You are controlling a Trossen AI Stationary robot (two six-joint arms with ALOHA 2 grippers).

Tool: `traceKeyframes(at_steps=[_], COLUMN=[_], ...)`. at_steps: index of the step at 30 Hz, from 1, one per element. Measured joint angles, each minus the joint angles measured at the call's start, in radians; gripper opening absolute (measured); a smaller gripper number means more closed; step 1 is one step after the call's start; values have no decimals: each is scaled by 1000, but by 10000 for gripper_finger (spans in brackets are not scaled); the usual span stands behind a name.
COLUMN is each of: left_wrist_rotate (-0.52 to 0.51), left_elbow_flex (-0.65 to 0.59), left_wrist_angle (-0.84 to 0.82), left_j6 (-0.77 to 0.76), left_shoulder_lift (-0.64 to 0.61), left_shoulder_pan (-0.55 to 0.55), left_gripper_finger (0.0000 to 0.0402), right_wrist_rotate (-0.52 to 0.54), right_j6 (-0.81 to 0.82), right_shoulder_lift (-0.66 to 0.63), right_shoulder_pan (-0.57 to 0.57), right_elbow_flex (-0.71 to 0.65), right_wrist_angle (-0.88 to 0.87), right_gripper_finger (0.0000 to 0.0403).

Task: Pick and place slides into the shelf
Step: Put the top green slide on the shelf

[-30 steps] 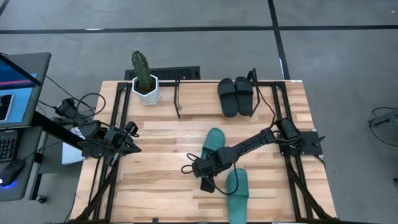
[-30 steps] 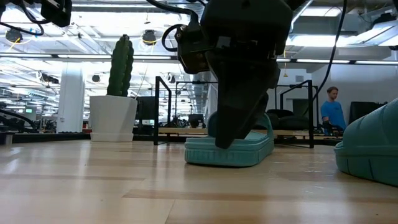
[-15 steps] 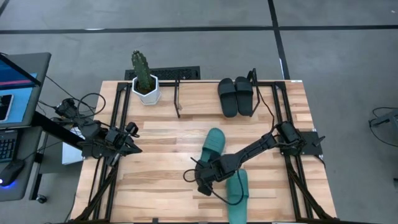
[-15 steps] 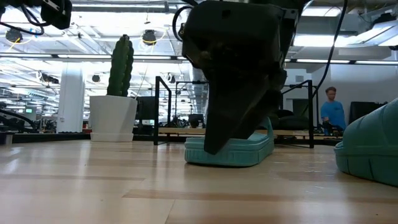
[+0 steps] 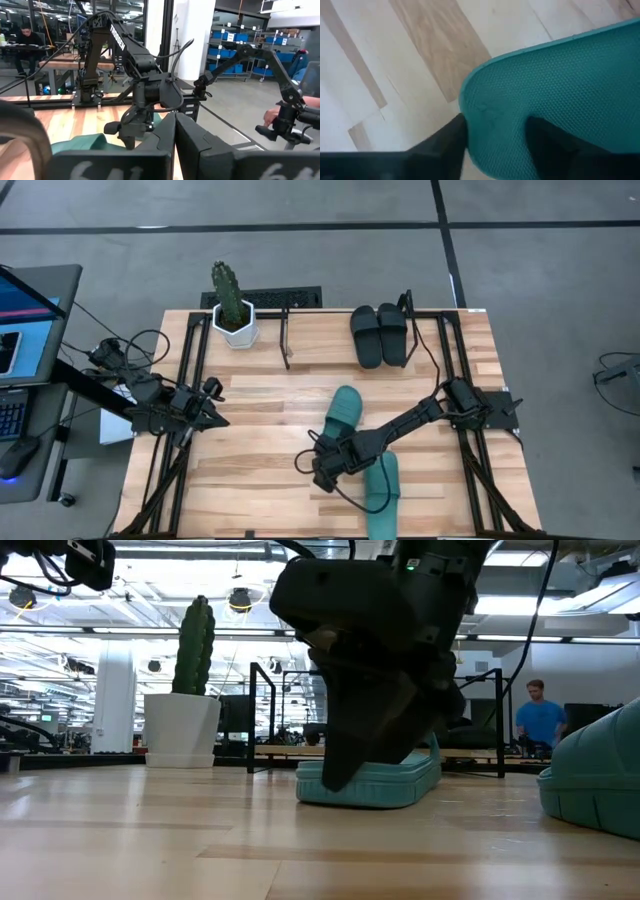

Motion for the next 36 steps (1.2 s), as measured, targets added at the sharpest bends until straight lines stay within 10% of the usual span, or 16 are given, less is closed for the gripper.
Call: traceKeyframes(at_steps=[9,36], left_wrist_rotate=[0,48], left_elbow_flex=[0,0], left_wrist_angle=[-6,-13], left_j6=[6,-10], left_shoulder_lift=[0,0], left_shoulder_pan=[0,0], left_gripper_finger=[0,0], right_wrist_rotate=[-34,155], right_j6=[48,9], right_shoulder_lift=[15,63], right_shoulder_pan=[15,122], right_elbow_flex=[30,542], right_wrist_angle=[-9,-703], right_gripper_finger=[16,0])
